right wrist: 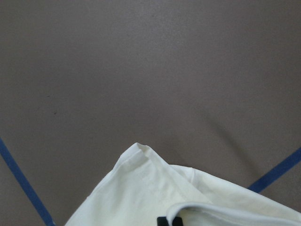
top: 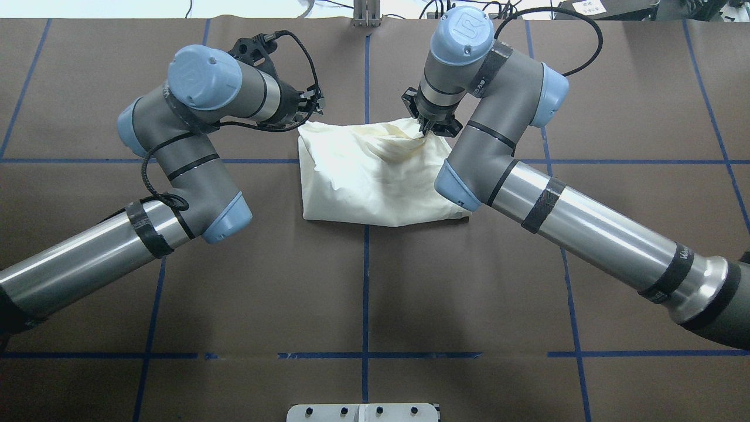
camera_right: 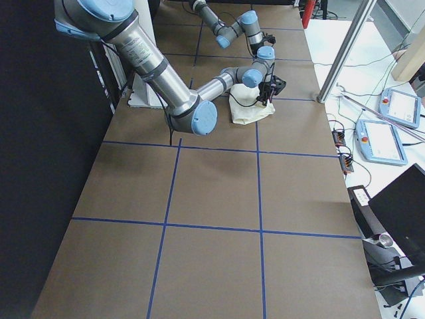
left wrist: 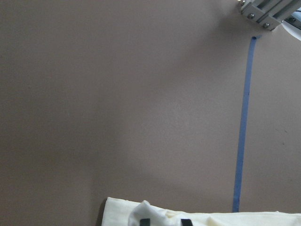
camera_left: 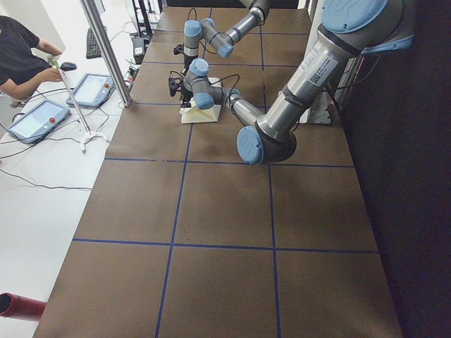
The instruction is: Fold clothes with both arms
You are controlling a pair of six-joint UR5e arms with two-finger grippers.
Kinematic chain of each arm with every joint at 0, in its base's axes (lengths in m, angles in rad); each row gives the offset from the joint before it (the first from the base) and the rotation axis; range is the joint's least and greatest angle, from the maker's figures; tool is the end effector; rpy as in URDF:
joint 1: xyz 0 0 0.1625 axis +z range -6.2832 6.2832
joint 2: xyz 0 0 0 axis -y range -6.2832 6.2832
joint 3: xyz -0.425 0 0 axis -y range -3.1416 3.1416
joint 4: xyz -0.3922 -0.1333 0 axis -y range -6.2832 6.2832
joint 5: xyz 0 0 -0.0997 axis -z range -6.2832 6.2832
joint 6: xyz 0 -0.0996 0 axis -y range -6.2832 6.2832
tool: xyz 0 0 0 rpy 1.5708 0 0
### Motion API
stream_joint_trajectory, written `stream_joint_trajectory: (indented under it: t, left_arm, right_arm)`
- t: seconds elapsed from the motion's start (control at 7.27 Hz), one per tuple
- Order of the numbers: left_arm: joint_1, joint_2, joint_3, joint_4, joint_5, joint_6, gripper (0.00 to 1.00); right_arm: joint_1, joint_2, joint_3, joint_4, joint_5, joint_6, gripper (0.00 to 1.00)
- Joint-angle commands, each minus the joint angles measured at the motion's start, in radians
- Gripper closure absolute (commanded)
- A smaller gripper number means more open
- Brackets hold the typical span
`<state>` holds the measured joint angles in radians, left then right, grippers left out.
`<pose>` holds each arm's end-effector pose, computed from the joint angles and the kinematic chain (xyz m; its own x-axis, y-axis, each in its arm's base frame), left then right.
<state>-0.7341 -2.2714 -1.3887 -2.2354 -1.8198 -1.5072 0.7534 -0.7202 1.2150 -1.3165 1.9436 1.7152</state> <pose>0.4778 -0.5776 0.2372 0.3106 -0.1973 -0.9298 0.4611 0.8867 -0.0341 -0.5177 -0.6186 0.2566 0.4629 0.6179 0.6355 -0.5283 0.7680 -0.3619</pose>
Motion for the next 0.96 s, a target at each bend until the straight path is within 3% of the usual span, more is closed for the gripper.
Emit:
stream_joint_trajectory:
  t: [0.0,0.28,0.83]
  left_arm:
    - [-0.004,0.187,-0.182,-0.080,-0.062,0.002,1.00]
    - [0.033,0.187,-0.110,-0.122,-0.056,-0.001,1.00]
    - [0.088,0.158,-0.075,-0.154,-0.056,-0.010,1.00]
  right_arm:
    - [0.000,0.001,-0.002,0.003,0.000,0.003,1.00]
    - [0.001,0.001,0.001,0.005,0.001,0.003,1.00]
    - [0.004,0.001,0.006,0.005,0.001,0.003,1.00]
